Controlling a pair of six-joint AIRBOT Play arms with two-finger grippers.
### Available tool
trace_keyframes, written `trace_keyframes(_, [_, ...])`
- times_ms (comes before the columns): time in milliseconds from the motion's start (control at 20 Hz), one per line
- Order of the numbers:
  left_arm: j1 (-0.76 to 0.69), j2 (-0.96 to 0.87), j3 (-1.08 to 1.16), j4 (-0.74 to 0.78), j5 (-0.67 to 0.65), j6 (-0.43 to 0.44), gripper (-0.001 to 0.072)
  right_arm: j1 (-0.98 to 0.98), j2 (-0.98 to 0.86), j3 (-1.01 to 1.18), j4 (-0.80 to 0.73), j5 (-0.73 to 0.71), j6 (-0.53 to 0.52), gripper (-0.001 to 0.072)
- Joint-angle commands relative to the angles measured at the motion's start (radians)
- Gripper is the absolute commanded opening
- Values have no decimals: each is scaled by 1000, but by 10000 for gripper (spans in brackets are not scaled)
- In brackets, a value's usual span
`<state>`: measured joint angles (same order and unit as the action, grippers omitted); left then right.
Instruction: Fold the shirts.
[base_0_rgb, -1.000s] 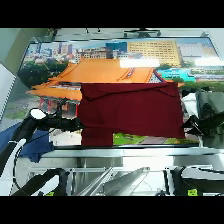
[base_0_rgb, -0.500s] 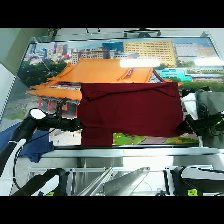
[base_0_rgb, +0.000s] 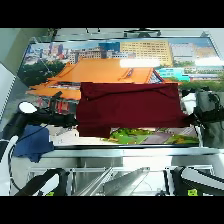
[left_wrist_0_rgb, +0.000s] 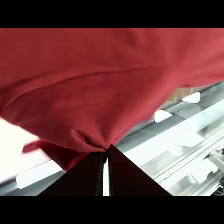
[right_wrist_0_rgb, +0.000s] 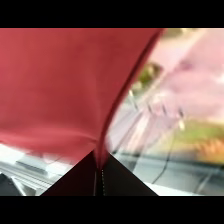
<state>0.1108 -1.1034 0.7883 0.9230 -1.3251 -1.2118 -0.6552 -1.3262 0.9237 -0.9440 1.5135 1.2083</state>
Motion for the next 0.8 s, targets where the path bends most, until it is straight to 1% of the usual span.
trace_keyframes(0, [128,71,17,85,-96,-30,20,7,53,13,-55,35,49,17])
trace_keyframes(150, [222,175,18,68,-77,-29,20,13,95,12,-100,44,79,17])
trace_keyframes(250, [237,197,18,68,-61,-26,20,32,117,13,-13,23,66,16])
trace_keyframes(350, [220,164,24,7,-40,6,20,84,121,13,114,-17,21,17])
trace_keyframes(450, [178,79,87,-16,-13,22,19,148,109,17,179,-128,6,16])
trace_keyframes(550, [135,-31,209,-15,33,22,20,188,72,28,178,-236,10,16])
trace_keyframes(650, [92,-159,357,-2,66,23,19,202,-2,57,178,-281,11,17])
trace_keyframes(750, [51,-301,507,2,68,27,20,211,-82,85,179,-319,3,17])
